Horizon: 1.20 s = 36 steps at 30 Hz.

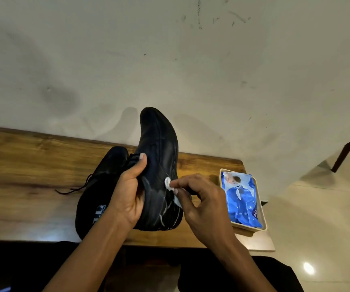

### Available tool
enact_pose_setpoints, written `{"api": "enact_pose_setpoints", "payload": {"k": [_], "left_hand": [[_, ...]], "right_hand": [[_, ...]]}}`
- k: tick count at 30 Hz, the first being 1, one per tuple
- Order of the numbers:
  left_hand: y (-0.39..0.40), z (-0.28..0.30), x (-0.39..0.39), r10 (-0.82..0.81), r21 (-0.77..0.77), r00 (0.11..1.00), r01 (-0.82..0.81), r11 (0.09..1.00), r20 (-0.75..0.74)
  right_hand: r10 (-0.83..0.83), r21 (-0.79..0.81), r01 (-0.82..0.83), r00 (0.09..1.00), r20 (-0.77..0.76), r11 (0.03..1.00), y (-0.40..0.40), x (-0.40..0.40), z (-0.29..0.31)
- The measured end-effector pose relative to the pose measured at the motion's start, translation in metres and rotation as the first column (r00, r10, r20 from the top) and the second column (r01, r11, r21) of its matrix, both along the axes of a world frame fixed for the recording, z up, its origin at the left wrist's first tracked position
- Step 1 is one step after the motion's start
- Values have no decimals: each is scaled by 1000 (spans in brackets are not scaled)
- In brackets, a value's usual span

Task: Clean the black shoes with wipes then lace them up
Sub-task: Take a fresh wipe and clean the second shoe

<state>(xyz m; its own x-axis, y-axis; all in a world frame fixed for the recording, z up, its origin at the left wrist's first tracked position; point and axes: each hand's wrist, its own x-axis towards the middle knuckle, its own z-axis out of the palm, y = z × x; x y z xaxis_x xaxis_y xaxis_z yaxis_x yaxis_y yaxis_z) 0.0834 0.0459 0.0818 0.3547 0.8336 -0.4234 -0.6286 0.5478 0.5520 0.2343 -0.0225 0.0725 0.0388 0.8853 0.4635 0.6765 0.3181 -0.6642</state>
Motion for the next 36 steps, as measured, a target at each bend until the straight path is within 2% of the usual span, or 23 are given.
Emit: {"api": "enact_pose_setpoints", "payload": {"k": [3,9,11,15,20,25,27,31,34,36], "left_hand": [[0,-2,1,14,-18,1000,-14,1000,-5],[-7,-3,12,-5,7,999,5,1000,35],[-7,-3,12,-13,32,1000,12,999,27],[-8,-3,10,-55,2,998,55,998,15],[-11,-6,17,22,54,999,-24,998,33],[-5,-8,8,-14,-45,997,17,999,76],[1,-8,7,27,-50,997,-23,998,71],[7,-10,10,69,-48,997,-67,997,39],[3,-11,10,39,-68,999,-39,997,-9],[2,-9,10,19,-69,1000,-19,997,-1]], "right_hand": [[10,-8,-9,998,60,1000,0,-4,-1],[-105,88,102,994,32,991,30,-6,0],[-93,122,78,988,126,990,28,-12,0],[41,108,-81,943,330,991,8,-28,-8],[-124,163,81,954,273,983,38,-16,-2],[26,94,-66,926,376,993,6,-36,-14],[12,90,-46,936,351,995,1,-29,-19],[-112,68,102,980,163,992,12,-2,-18],[-144,70,135,977,159,988,10,-5,-16],[-86,105,67,978,192,992,0,-15,-16]]}}
